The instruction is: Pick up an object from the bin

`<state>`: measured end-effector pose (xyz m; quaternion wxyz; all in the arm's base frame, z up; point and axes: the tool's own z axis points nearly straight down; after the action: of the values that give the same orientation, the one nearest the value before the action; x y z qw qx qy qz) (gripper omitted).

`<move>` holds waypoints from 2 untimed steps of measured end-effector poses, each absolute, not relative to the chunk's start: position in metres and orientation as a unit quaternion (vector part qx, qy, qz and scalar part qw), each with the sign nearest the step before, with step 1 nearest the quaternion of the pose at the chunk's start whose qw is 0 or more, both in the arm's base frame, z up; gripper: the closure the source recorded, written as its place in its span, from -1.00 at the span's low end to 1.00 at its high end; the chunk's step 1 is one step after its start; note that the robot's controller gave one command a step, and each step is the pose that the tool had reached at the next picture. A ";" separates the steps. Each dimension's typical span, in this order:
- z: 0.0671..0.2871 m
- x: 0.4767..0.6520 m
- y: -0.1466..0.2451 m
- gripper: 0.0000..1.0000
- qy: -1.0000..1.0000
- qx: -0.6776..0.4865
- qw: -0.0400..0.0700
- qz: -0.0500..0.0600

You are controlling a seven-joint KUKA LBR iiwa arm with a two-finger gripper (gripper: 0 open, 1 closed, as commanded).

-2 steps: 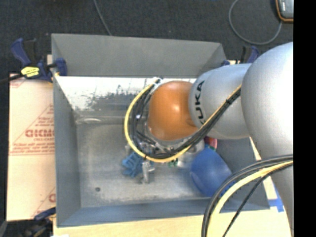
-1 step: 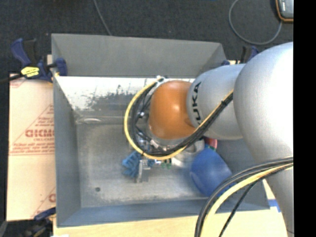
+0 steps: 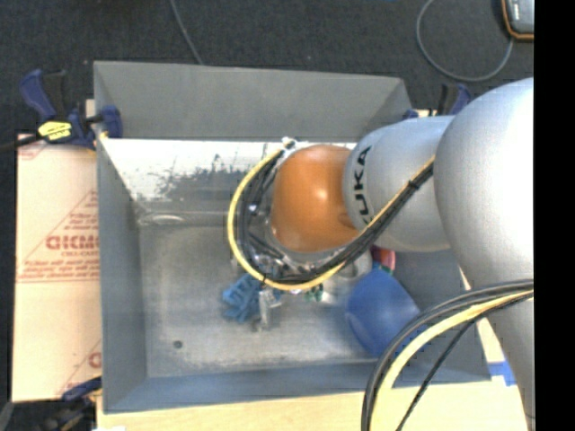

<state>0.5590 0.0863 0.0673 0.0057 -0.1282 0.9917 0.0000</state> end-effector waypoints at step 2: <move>0.070 0.560 0.086 1.00 0.993 -0.118 0.008 0.001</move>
Offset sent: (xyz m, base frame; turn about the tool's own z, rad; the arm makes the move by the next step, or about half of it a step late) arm -0.0008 0.0004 0.0008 0.0173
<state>0.5602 0.0862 0.0698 0.0080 -0.1180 0.9930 0.0010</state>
